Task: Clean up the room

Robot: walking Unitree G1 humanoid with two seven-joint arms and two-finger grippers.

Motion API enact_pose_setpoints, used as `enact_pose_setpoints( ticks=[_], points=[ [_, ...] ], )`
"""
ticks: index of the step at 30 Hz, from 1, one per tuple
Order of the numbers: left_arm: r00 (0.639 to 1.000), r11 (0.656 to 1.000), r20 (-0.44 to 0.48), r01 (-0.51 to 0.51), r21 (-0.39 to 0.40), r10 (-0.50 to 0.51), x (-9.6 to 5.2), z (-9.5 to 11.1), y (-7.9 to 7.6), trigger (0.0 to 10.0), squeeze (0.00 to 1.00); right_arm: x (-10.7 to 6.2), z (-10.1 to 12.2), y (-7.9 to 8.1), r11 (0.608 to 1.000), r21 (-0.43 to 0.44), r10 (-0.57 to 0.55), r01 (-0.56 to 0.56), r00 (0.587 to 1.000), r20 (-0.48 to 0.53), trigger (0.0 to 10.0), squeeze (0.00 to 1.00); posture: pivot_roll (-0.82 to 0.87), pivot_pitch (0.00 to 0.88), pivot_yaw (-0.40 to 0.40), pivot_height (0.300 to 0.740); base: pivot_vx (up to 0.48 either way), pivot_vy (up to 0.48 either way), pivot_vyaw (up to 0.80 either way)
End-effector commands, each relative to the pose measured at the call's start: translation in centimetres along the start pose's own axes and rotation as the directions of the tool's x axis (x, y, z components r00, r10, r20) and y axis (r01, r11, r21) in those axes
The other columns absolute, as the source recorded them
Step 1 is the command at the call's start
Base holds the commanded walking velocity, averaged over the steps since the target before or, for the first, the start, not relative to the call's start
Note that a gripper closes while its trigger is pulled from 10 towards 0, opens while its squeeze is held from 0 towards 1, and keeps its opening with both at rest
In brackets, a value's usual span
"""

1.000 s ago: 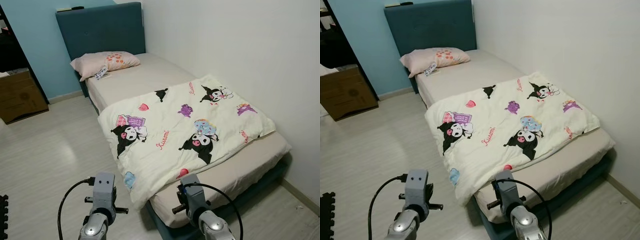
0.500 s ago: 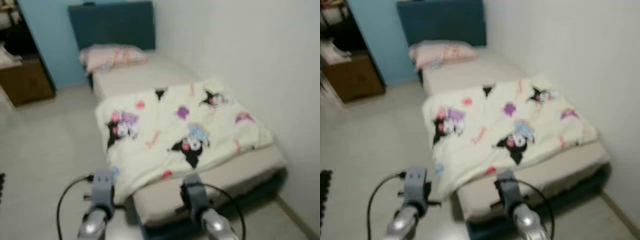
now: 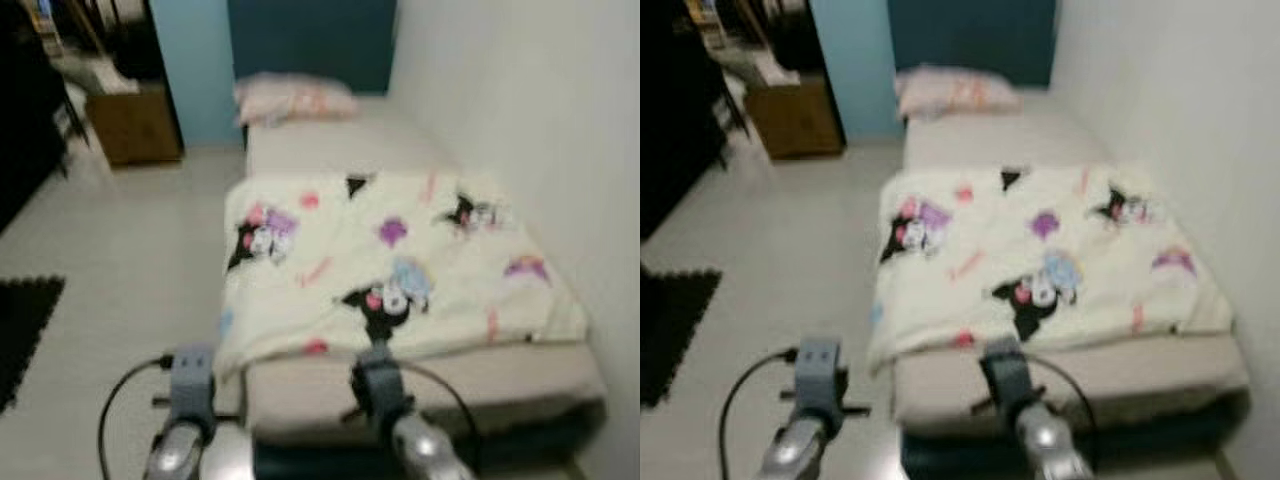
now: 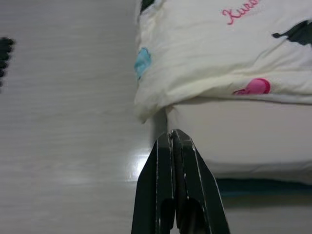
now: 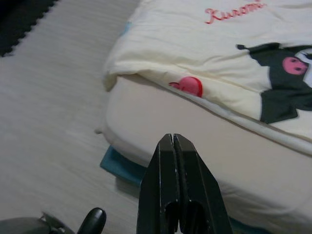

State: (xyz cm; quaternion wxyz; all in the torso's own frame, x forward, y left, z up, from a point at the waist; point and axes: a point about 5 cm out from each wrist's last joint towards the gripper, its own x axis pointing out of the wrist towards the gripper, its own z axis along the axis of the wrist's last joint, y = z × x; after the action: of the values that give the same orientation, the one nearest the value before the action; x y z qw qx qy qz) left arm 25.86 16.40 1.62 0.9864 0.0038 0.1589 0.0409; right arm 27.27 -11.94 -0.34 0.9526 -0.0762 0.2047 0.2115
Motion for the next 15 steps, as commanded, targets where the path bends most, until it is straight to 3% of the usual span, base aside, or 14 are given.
enact_pose_setpoints(
  ticks=[1, 15],
  points=[
    [1.0, 1.0, -0.022, -0.006, 0.0, 0.006, -0.22, -0.55, 0.12, 10.0, 0.0, -0.26, -0.38, -0.07, 1.0, -0.009, 0.005, -0.006, 1.0, -0.006, 10.0, 0.0, -0.03, 0.094, 0.008, 0.74, 0.0, -0.458, 0.0],
    [1.0, 1.0, -0.014, 0.0, 0.001, 0.0, -0.16, -0.36, 0.15, 10.0, 0.0, -0.44, -0.21, -0.12, 1.0, -0.014, 0.008, -0.008, 1.0, 0.017, 10.0, 0.0, -0.04, 0.096, 0.008, 0.74, 0.0, -0.455, 0.0]
  ],
)
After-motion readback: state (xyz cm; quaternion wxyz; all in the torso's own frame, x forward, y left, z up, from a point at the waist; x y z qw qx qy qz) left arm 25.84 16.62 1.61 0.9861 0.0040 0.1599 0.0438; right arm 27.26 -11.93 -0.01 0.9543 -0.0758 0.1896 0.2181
